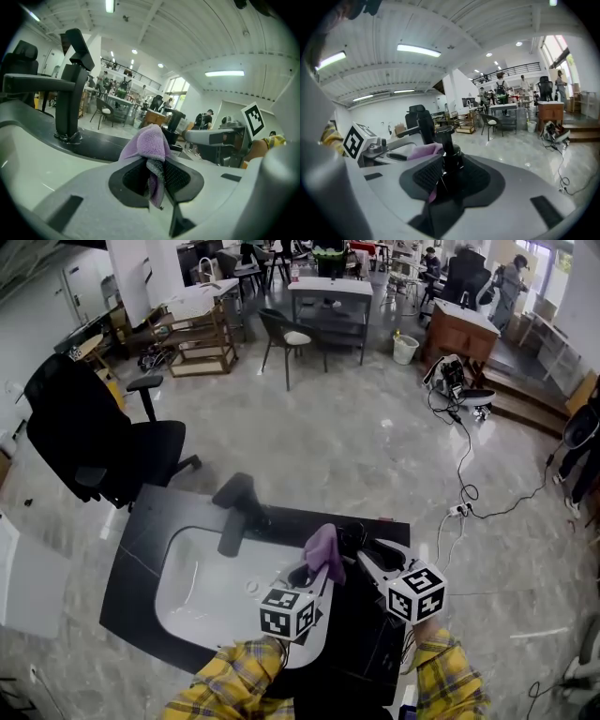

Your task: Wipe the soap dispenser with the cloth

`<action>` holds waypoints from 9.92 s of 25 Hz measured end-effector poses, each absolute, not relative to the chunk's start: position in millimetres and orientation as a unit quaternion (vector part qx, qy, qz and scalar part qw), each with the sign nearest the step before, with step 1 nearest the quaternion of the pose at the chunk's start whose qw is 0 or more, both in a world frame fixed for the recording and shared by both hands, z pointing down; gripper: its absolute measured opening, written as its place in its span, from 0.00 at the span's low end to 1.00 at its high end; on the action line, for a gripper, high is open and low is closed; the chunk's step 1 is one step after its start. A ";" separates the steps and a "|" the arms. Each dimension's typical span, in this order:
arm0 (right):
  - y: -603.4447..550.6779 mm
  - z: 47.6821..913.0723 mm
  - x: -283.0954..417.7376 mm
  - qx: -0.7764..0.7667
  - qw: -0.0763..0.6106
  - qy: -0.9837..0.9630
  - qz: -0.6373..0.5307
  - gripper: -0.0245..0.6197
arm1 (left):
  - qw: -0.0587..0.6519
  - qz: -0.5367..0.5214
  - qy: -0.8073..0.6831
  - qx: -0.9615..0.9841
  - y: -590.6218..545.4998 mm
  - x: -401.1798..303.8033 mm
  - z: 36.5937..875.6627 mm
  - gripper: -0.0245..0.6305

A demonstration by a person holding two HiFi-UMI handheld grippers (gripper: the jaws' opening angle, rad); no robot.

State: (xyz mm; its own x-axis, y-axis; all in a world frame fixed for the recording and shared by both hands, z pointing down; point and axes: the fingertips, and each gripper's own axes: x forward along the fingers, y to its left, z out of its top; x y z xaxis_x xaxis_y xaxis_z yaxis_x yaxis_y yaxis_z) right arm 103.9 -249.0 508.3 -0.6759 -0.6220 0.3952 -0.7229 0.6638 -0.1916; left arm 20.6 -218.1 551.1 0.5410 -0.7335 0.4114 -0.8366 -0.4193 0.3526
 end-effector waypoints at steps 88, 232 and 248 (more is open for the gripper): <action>-212.1 486.6 145.5 0.585 0.112 -0.790 0.148 0.35 | 0.285 0.038 -0.427 0.857 -214.0 36.2 509.1 0.14; -218.3 496.0 145.5 0.468 0.187 -0.856 0.120 0.14 | 0.283 0.065 -0.474 0.831 -211.3 24.7 540.8 0.14; -244.6 500.1 76.8 0.196 0.239 -0.950 0.035 0.37 | 0.307 0.031 -0.443 0.841 -181.7 -1.7 518.7 0.14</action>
